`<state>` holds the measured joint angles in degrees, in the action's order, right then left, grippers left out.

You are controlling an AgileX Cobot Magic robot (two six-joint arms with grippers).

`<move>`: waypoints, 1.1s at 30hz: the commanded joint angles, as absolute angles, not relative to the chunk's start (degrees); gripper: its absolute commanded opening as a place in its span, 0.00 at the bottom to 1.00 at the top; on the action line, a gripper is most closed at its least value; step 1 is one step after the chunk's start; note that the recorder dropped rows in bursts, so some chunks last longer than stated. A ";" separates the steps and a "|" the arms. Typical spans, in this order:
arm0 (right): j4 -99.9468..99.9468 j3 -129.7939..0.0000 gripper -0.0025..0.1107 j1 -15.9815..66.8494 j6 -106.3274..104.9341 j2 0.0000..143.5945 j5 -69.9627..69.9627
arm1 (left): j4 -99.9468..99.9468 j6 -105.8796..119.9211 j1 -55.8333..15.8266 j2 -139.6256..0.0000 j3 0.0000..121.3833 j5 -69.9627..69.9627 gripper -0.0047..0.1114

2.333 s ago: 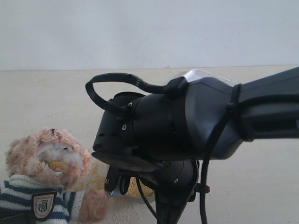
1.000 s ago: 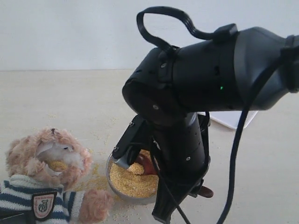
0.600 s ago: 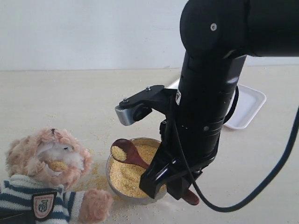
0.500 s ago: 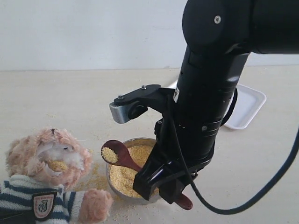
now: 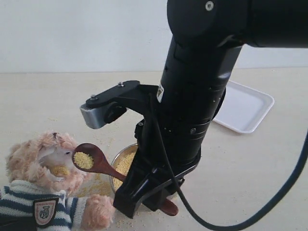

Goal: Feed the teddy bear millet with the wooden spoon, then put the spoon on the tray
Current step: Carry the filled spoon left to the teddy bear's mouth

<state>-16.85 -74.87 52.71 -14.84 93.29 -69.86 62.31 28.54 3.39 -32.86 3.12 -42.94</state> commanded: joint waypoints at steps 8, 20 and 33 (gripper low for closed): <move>-13.76 -77.25 0.14 56.63 -14.89 92.66 -69.96 | 63.52 28.74 3.46 -32.39 3.07 -43.07 0.08; -12.40 -82.18 0.14 56.81 -14.89 96.57 -69.96 | 63.52 28.74 3.46 -32.39 3.07 -42.83 0.08; 3.51 -87.47 0.14 62.68 -10.38 103.40 -69.96 | 63.52 28.74 3.46 -32.39 3.07 -43.00 0.08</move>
<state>-2.67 -87.01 61.34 -12.15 103.22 -69.89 62.31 28.54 3.39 -32.86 3.12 -42.94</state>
